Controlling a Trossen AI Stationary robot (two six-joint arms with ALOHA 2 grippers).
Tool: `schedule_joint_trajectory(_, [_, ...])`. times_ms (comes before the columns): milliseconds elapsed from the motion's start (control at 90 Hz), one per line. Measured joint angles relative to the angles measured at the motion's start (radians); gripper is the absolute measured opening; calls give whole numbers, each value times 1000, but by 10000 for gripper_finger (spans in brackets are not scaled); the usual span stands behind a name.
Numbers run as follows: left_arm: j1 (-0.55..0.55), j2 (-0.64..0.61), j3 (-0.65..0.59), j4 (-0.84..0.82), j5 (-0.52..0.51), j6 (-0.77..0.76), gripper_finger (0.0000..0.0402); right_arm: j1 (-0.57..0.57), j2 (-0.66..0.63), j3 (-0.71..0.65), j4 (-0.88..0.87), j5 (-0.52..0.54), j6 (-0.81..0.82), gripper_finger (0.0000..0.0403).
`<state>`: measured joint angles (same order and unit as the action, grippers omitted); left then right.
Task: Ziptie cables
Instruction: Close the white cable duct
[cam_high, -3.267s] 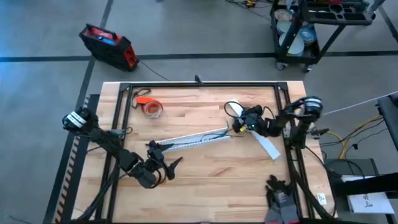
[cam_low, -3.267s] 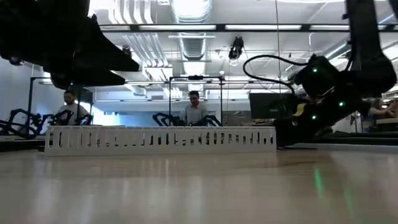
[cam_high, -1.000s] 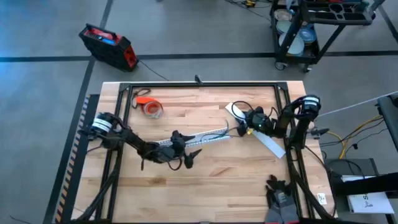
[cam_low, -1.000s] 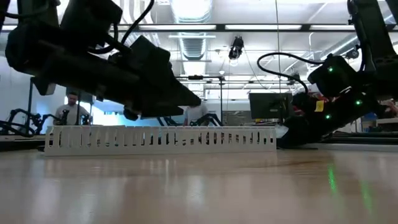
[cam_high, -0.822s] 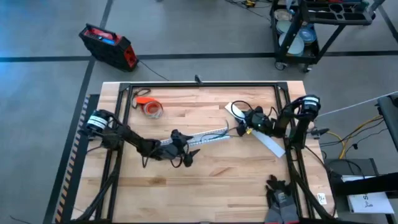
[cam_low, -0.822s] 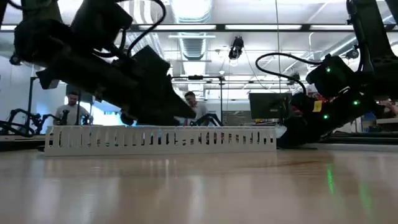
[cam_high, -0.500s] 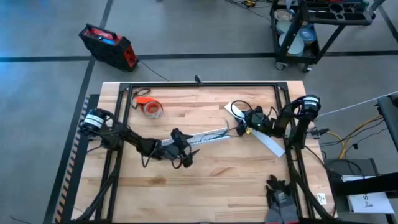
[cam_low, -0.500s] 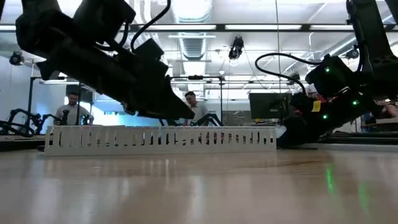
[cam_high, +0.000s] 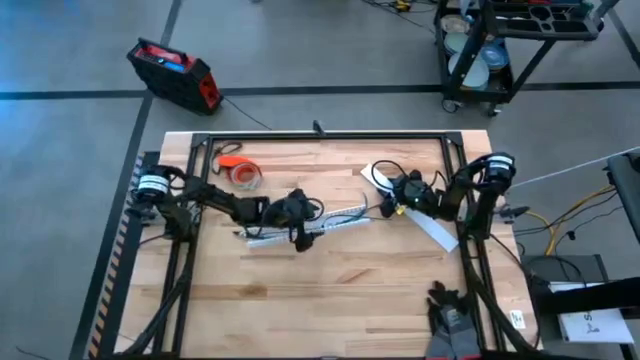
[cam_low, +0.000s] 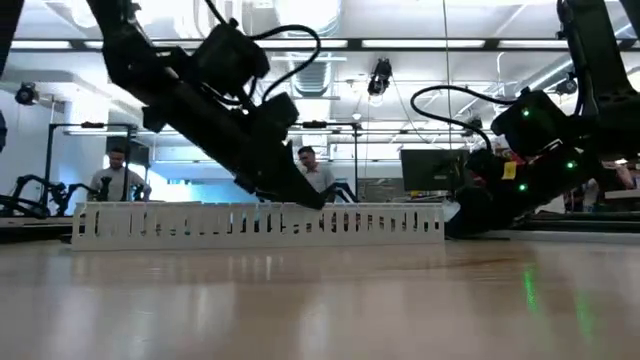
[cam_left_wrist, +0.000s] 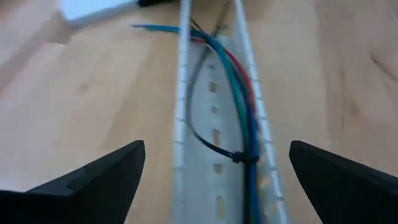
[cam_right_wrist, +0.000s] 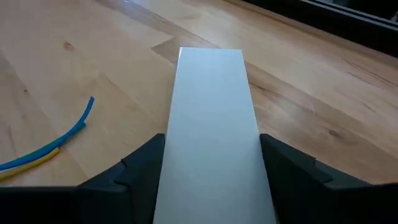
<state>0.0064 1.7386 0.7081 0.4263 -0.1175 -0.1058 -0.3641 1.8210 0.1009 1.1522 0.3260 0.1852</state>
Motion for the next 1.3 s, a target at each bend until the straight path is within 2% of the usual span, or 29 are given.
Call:
schedule_joint_trajectory(344, [0,76,-12,11,-9,-27,376,0,-1,0,1,-7,-9,217])
schedule_joint_trajectory(489, [-5,82,-11,-6,-7,-22,310,5,-8,-2,14,-31,-29,216])
schedule_joint_trajectory(600, [-20,82,-11,-39,-8,5,245,11,-51,11,2,-200,-32,216])
schedule_joint_trajectory(678, [-30,82,-10,-83,0,38,215,9,-88,34,-53,-254,-51,216])
schedule_joint_trajectory(867, [-40,74,-11,-195,27,65,218,14,-179,150,-334,-306,-167,216])
schedule_joint_trajectory(1067, [-48,69,-29,-221,65,56,286,21,-256,225,-376,-361,-286,216])
schedule_joint_trajectory(1300, [-78,22,-93,-203,64,-13,273,28,-314,270,-451,-427,-416,216])
